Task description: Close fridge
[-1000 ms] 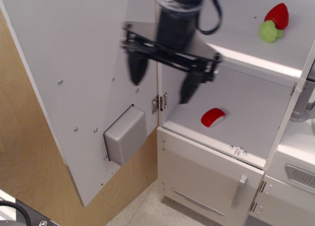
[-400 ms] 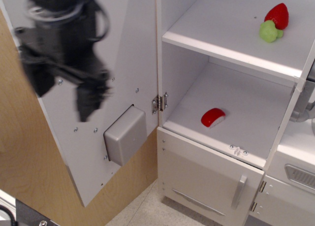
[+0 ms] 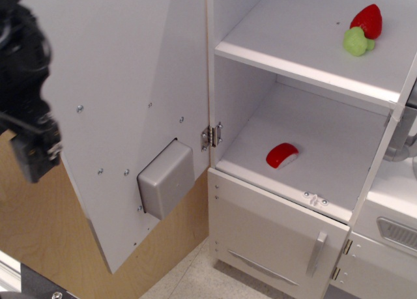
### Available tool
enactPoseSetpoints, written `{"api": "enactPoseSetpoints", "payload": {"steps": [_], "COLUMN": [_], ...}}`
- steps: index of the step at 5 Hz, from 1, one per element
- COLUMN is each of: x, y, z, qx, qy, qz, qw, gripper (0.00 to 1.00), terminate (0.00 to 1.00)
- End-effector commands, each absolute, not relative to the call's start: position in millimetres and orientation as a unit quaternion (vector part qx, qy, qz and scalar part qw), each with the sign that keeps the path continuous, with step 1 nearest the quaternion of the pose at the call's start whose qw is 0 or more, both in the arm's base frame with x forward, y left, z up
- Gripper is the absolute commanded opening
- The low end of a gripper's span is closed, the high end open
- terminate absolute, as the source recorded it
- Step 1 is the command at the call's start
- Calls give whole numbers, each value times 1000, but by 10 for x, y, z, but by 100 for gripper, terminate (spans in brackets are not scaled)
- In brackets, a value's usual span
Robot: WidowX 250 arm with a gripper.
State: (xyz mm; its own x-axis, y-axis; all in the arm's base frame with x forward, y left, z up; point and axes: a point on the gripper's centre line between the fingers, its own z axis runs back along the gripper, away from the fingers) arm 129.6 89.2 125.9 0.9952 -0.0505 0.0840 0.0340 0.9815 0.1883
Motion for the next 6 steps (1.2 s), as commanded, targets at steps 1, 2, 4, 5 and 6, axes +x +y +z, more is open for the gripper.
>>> {"api": "enactPoseSetpoints", "payload": {"steps": [1, 2, 4, 5, 6], "x": [1442, 1511, 1526, 1620, 1841], "y": [1264, 1443, 1806, 1838, 1842], "z": [1311, 1288, 1254, 1241, 1284], "qx": [82, 75, 84, 85, 72], "qy": [-44, -40, -41, -43, -33], "qz": [-38, -39, -45, -36, -16], "qw": [995, 996, 995, 995, 997], "gripper": [100, 100, 100, 100, 100], "terminate": [0, 0, 0, 0, 0]}}
